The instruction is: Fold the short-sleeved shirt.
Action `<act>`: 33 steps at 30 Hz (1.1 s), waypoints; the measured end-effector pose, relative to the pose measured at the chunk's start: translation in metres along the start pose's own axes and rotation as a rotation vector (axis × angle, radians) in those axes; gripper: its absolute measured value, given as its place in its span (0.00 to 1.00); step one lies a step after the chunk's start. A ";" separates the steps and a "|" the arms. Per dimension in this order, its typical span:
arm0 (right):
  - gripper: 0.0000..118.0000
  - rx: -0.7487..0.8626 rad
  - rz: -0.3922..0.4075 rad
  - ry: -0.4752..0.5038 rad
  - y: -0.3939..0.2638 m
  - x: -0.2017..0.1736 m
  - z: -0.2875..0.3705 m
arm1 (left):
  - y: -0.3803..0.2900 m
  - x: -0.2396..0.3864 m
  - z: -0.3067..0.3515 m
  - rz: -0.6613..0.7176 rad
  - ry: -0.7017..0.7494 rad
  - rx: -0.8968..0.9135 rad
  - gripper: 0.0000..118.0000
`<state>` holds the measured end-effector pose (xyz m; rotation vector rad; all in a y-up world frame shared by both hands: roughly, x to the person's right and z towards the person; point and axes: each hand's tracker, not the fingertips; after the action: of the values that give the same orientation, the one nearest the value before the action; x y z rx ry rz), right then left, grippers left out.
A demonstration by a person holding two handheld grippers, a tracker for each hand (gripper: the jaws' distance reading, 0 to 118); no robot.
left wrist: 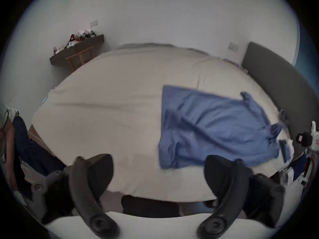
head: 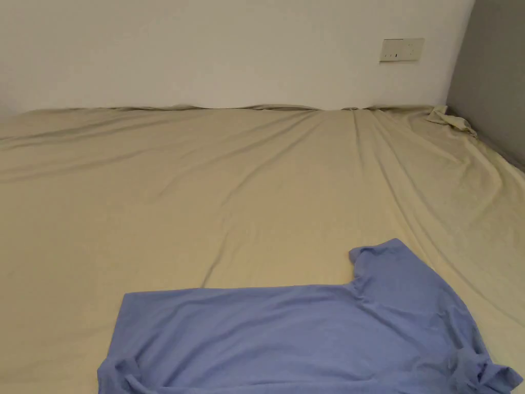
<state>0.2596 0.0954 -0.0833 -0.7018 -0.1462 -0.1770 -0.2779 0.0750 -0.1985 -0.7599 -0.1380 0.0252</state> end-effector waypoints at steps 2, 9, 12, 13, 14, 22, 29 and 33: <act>0.02 0.036 0.008 0.059 0.020 -0.013 0.007 | 0.025 0.011 0.012 -0.065 0.074 0.100 0.00; 0.02 0.096 -0.005 0.147 0.038 -0.037 -0.012 | 0.103 0.033 -0.047 -0.148 0.018 0.141 0.00; 0.02 0.081 -0.001 0.156 0.043 -0.038 -0.031 | 0.139 0.038 -0.121 -0.166 0.011 0.103 0.35; 0.02 0.071 0.001 0.159 0.045 -0.037 -0.037 | 0.149 0.038 -0.148 -0.163 0.001 0.050 0.51; 0.02 0.065 0.001 0.159 0.046 -0.035 -0.043 | 0.158 0.037 -0.174 -0.157 -0.017 0.016 0.81; 0.02 -0.029 -0.021 0.132 0.058 -0.033 -0.090 | 0.159 0.032 -0.335 -0.062 0.055 -0.284 0.81; 0.02 -0.109 -0.038 0.129 0.048 -0.034 -0.119 | 0.143 0.041 -0.349 -0.125 0.018 -0.296 0.04; 0.57 -0.141 -0.024 0.128 0.047 -0.028 -0.127 | 0.151 0.053 -0.326 -0.134 -0.012 -0.309 0.04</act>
<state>0.2519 0.0508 -0.2135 -0.8271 -0.0197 -0.2569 -0.1781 -0.0345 -0.5299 -1.0572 -0.2074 -0.1213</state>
